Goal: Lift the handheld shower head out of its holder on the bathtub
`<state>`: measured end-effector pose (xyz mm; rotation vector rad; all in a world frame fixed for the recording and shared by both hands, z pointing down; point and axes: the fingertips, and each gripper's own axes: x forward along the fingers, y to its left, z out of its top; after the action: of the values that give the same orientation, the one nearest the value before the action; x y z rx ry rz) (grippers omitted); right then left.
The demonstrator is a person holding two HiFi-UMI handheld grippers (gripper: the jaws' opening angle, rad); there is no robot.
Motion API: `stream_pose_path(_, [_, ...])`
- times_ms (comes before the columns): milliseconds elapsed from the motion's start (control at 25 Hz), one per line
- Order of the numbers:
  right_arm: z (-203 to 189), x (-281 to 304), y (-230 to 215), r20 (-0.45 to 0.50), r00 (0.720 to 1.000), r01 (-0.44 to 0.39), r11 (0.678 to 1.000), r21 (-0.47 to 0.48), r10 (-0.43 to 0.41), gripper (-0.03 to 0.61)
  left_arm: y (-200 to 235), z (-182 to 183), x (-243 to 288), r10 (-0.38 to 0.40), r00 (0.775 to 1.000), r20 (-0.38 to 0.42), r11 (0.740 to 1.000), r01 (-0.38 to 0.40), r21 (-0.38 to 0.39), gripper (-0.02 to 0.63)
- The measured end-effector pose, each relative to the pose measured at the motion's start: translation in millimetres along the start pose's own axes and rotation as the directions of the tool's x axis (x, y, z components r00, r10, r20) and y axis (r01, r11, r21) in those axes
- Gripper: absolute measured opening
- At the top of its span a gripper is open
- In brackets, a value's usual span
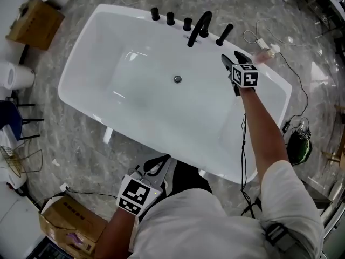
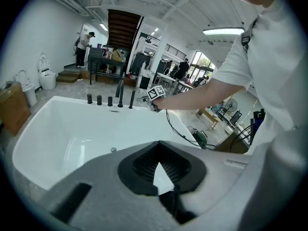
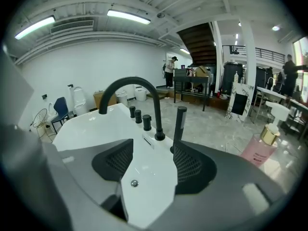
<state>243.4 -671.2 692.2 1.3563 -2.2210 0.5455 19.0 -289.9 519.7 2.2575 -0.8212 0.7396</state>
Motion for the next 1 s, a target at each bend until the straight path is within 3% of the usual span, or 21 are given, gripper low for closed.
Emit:
stream_pose_path(440, [0.2,95.8,-59.3,-0.019,0.997,0.078,0.995,0.058,-0.077,0.278,28.6,-2.0,46.7,-0.026,0.999,-0.029,1.0,0.026,-0.017,0.006])
stream_pose_path(1000, [1.8,160.7,-86.9,-0.021,0.995,0.095,0.99,0.105,-0.094,0.249,53.7,-15.8,72.6,-0.044,0.997,-0.062,0.997,0.04,-0.062,0.006])
